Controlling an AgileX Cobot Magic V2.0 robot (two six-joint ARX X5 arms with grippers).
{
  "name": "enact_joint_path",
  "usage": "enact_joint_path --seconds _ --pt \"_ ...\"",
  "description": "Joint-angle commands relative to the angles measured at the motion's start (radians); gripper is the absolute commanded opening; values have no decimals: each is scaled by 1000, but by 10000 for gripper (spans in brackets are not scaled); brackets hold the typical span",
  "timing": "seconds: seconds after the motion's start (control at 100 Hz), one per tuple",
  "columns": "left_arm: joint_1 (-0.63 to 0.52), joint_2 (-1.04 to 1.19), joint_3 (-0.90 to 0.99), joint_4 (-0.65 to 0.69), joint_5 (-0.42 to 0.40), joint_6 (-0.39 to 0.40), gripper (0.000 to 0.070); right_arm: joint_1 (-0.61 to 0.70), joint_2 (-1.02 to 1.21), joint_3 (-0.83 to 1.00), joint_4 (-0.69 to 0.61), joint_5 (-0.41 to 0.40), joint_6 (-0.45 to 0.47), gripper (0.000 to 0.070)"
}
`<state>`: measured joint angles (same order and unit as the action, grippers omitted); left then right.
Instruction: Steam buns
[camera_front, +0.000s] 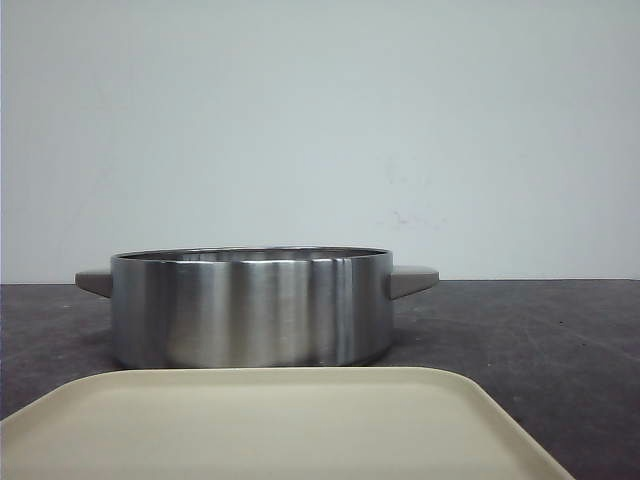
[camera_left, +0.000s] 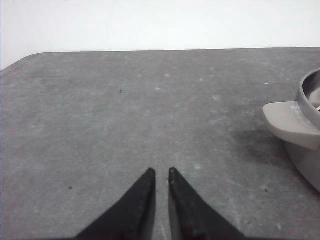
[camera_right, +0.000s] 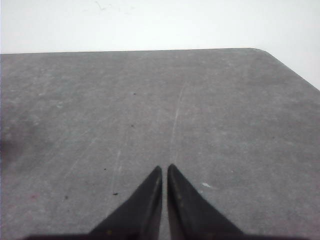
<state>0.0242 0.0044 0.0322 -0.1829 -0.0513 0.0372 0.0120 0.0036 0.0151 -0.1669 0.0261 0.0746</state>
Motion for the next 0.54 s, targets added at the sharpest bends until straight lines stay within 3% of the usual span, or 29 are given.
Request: enact_joint_path --seconds 0.0,0.53 --pt "2 -1 -18 -4 2 -3 0 -2 0 -3 9 0 -8 12" --pt "2 -1 -18 -4 2 -3 0 -2 0 -3 9 0 -8 12"
